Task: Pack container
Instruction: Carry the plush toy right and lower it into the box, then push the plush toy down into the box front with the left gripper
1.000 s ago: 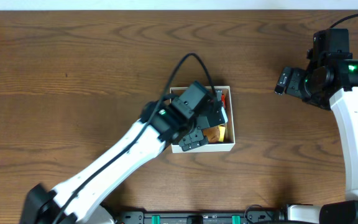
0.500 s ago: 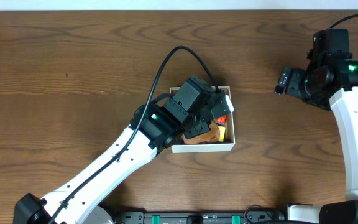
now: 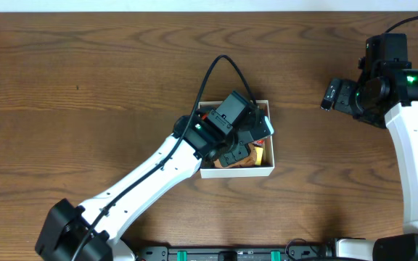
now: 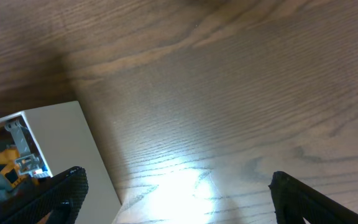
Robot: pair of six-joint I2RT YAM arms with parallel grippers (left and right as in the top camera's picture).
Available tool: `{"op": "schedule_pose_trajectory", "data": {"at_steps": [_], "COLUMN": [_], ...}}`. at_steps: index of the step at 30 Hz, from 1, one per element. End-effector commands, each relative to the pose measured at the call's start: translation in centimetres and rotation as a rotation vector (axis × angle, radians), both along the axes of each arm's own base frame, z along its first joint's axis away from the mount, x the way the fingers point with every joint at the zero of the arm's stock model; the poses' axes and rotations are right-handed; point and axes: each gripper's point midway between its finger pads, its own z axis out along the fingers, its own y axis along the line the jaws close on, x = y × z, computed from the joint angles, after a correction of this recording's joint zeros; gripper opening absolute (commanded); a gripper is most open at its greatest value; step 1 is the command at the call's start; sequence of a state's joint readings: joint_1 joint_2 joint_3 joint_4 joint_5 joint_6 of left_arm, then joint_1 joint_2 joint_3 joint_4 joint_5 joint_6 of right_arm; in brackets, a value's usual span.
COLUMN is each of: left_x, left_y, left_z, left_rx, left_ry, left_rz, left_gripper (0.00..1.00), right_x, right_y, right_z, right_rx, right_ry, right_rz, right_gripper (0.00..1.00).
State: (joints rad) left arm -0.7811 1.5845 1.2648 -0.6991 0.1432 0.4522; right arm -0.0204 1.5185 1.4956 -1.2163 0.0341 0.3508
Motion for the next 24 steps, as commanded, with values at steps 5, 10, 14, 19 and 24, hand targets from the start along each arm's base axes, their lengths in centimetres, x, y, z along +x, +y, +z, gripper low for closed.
{"op": "schedule_pose_trajectory", "data": {"at_steps": [5, 10, 14, 19, 24], "left_x": [-0.9, -2.5, -3.7, -4.1, -4.8], "left_y": [0.0, -0.2, -0.4, 0.1, 0.8], "left_z": [-1.6, -3.4, -5.0, -7.5, -9.9], "left_rx": [0.017, 0.025, 0.026, 0.076, 0.131], "left_ry": [0.1, 0.201, 0.281, 0.342, 0.396], "left_rz": [0.044, 0.022, 0.008, 0.038, 0.045], "left_gripper": [0.06, 0.06, 0.06, 0.06, 0.06], "right_x": [-0.1, -0.1, -0.1, -0.1, -0.1], "right_y": [-0.4, -0.4, -0.4, -0.4, -0.4], "right_z": [0.3, 0.3, 0.3, 0.3, 0.3], "right_rx": [-0.016, -0.016, -0.016, -0.016, -0.016], "right_ry": [-0.01, -0.01, -0.01, -0.01, -0.01], "right_rz": [0.005, 0.005, 0.005, 0.005, 0.005], "right_gripper": [0.96, 0.97, 0.97, 0.96, 0.96]}}
